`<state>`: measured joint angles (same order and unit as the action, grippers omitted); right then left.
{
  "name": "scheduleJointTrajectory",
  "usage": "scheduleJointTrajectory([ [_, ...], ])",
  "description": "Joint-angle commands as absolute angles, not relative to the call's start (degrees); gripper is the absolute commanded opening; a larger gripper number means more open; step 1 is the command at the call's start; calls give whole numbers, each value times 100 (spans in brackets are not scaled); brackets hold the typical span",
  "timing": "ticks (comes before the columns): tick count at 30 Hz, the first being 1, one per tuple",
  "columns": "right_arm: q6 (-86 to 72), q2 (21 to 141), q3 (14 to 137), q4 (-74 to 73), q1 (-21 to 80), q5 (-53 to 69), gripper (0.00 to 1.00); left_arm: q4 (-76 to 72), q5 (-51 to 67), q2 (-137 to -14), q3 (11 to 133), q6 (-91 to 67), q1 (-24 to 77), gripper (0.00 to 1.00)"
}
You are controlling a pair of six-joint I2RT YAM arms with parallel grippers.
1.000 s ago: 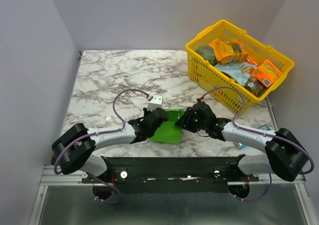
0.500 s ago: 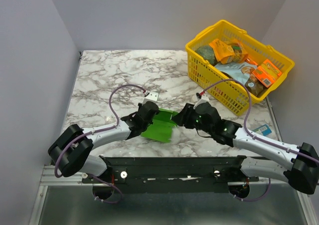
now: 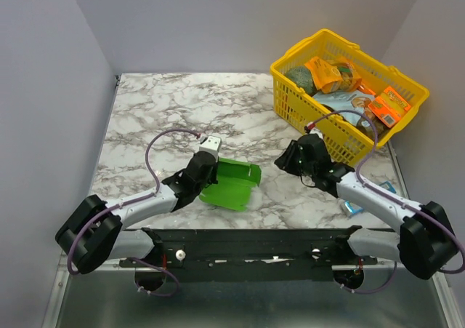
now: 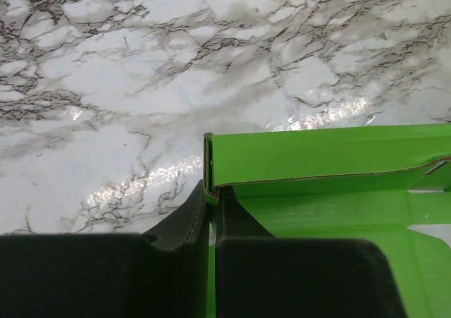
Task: Fold the paper box
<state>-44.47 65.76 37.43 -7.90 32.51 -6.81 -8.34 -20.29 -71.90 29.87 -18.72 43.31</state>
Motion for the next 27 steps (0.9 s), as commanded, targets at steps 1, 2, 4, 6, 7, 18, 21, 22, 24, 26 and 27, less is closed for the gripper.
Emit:
scheduleJointTrajectory([
  [1,-4210,7362,3674,-414,3252,-28,40,-1213,-1714,-6900,2848,-2249,4289,0],
  [2,-4219,7496,3656,-126,3243,243,40,-1230,-1714,-6891,2830,-2311,4298,0],
  [4,-4201,7733,3569,243,3278,674,39,-1274,-1705,-6917,2821,-2443,4289,0],
  [6,-4149,7945,3586,553,3418,852,40,-1309,-1705,-6952,2821,-2522,4298,0],
  [7,-4148,7971,3664,554,3471,879,40,-1318,-1757,-6996,2821,-2583,4298,0],
  [18,-5210,8314,4060,300,4148,564,39,-1204,-2495,-7286,3023,-2769,4622,0],
  [21,-5658,8481,4192,35,4175,229,41,-1108,-2846,-7374,3146,-2803,4894,0],
  [22,-5791,8508,4184,18,4184,63,41,-1064,-2917,-7444,3181,-2821,4939,0],
  [24,-6124,8508,4131,18,4184,26,43,-950,-3127,-7506,3252,-2917,5097,0],
  [26,-6222,8517,4105,52,4192,-158,43,-932,-3216,-7559,3278,-2970,5185,0],
  [27,-6223,8525,4113,61,4192,-176,43,-940,-3243,-7559,3270,-3006,5220,0],
])
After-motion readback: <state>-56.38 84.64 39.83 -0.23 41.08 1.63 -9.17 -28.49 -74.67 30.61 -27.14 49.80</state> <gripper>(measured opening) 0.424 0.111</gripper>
